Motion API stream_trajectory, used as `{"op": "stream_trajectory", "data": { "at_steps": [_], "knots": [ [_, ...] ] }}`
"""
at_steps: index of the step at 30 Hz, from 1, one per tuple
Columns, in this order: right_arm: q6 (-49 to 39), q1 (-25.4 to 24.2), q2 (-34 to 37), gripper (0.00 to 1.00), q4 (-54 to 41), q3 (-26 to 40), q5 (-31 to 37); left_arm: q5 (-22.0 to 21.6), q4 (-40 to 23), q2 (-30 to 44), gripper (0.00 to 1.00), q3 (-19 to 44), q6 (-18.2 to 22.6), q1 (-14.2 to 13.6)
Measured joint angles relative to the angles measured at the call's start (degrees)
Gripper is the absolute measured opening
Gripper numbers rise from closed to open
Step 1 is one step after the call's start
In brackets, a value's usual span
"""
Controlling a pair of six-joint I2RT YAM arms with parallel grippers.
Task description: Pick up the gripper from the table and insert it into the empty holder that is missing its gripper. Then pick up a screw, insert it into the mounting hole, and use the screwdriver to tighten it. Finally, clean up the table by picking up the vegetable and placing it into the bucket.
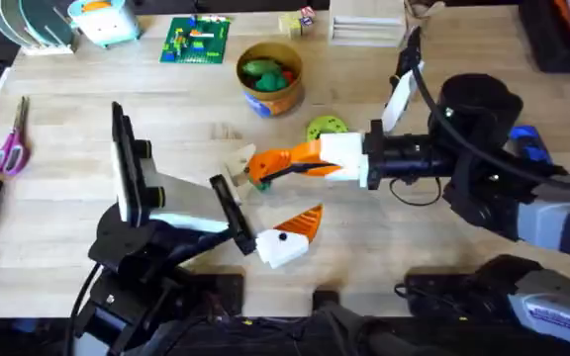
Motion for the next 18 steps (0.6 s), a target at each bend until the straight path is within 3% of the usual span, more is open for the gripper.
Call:
{"op": "stream_trajectory", "data": {
  "at_steps": [18],
  "knots": [
    [2.8, 4.2, 4.3, 0.008, 5.2, 0.0, 4.4, 3.8, -0.2, 0.1, 0.993, 0.0, -0.9, 0.0]
  ]
}}
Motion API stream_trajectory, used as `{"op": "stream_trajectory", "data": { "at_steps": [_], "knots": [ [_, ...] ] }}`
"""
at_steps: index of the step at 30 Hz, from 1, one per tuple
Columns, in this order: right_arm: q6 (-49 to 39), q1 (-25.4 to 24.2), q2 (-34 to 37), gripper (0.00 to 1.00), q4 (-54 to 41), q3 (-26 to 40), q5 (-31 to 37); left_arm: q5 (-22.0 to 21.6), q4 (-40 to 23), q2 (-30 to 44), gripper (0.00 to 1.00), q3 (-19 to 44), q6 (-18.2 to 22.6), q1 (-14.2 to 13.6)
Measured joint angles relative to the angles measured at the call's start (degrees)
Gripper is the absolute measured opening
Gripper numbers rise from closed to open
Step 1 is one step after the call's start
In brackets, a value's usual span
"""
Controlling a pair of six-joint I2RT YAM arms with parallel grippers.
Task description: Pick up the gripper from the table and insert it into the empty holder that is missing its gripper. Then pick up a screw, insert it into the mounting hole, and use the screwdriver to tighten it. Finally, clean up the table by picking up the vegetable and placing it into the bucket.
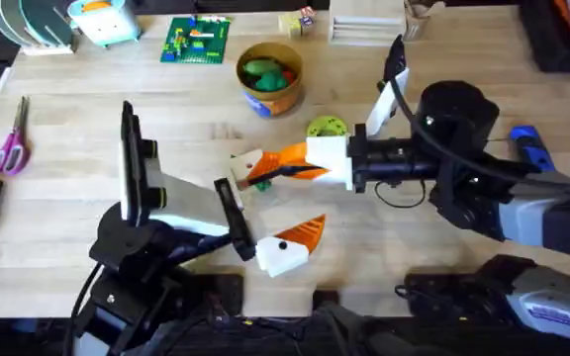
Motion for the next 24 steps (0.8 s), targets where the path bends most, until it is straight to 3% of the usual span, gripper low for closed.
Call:
{"op": "stream_trajectory", "data": {
  "at_steps": [8, 24],
  "knots": [
    [0.2, 4.2, 0.1, 0.008, 0.6, 0.0, 7.7, 0.1, -0.1, 0.0, 0.993, 0.0, -0.8, 0.7],
    [0.1, 6.6, 0.1, 0.008, 1.5, 0.0, 14.9, -1.9, -0.1, 0.0, 0.993, 0.0, -1.2, 0.8]
  ]
}}
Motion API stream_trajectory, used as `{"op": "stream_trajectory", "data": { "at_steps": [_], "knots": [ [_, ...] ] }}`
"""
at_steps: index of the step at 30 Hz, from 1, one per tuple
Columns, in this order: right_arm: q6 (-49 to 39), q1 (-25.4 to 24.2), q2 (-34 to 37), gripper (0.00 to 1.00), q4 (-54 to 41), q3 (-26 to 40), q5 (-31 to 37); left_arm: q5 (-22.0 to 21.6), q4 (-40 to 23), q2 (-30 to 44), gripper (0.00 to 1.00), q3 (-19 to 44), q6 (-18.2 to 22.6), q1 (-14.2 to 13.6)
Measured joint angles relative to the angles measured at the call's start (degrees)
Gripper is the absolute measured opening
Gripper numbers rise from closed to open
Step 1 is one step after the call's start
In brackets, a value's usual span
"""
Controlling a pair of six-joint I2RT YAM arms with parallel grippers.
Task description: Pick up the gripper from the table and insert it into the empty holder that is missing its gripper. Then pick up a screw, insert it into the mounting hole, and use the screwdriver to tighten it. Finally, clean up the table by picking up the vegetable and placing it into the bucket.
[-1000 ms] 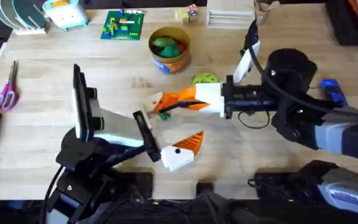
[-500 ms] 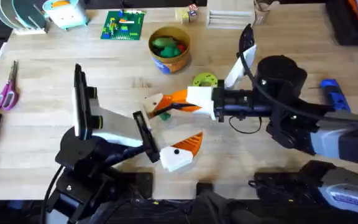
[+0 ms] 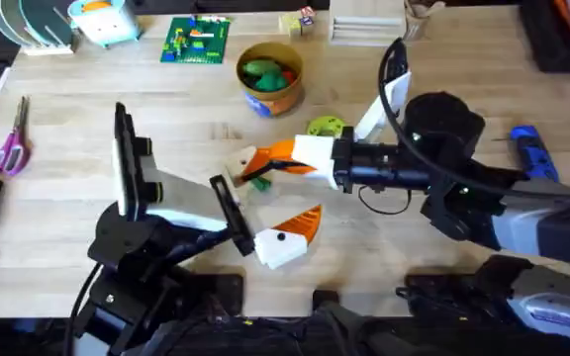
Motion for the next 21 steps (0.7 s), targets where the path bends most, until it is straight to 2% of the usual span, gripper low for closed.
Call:
{"op": "stream_trajectory", "data": {
  "at_steps": [12, 21],
  "knots": [
    [0.5, 4.5, 0.0, 0.008, 1.0, 0.0, 9.0, -2.2, 0.1, 0.0, 0.992, 0.0, 0.0, 0.3],
    [2.2, 6.0, 0.0, 0.025, 1.1, 0.0, 11.8, -3.1, 0.1, 0.0, 0.993, 0.0, -0.2, 0.3]
  ]
}}
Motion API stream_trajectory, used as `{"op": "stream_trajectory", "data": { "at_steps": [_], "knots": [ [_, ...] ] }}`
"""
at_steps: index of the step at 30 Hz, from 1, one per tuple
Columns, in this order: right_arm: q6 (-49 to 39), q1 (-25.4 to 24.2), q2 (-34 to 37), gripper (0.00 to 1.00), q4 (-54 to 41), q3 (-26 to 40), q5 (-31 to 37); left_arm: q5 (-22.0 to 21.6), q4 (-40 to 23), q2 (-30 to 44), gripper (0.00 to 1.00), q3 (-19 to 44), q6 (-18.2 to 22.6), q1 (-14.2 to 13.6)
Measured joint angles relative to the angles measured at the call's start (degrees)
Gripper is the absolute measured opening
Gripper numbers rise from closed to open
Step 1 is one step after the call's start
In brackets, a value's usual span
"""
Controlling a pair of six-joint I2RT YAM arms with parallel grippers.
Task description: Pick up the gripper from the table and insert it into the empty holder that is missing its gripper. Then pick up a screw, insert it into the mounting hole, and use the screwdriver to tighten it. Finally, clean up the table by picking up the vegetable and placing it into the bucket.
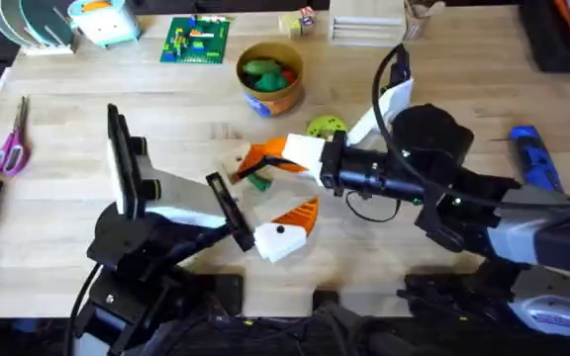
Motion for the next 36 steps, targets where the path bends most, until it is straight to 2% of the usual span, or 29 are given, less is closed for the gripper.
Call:
{"op": "stream_trajectory", "data": {
  "at_steps": [5, 9, 13, 16, 18, 27, 32, 36],
  "knots": [
    [0.4, 0.2, 0.0, 0.131, 0.0, 0.0, 0.2, -0.1, 0.0, 0.0, 0.993, 0.0, 0.0, 0.0],
    [0.4, 0.3, 0.0, 0.296, -0.3, 0.0, 0.4, -0.2, 0.0, 0.0, 0.992, 0.0, 0.0, 0.0],
    [0.4, 0.1, 0.0, 0.394, -0.7, 0.0, -0.4, 0.3, 0.1, 0.0, 0.993, 0.0, 0.2, -0.1],
    [0.4, -0.6, 0.1, 0.520, -1.1, 0.0, -1.7, 0.6, 0.1, 0.0, 0.993, 0.0, 0.5, -0.1],
    [0.4, -0.9, 0.6, 0.571, -1.0, 0.0, -2.9, 2.6, 0.1, 0.0, 0.993, 0.0, 0.7, -0.5],
    [0.4, -1.3, 1.1, 0.687, 1.6, 0.0, -5.3, 5.3, -0.1, 0.0, 0.993, 0.0, 1.5, -1.3],
    [0.3, -2.2, 0.4, 0.711, 1.6, 0.0, -5.7, 5.9, -0.2, 0.0, 0.993, 0.0, 1.5, -1.3],
    [-1.3, -5.2, 0.1, 0.849, 1.2, 0.0, -5.9, 6.0, -0.2, 0.0, 0.993, 0.0, 1.5, -1.3]
  ]
}}
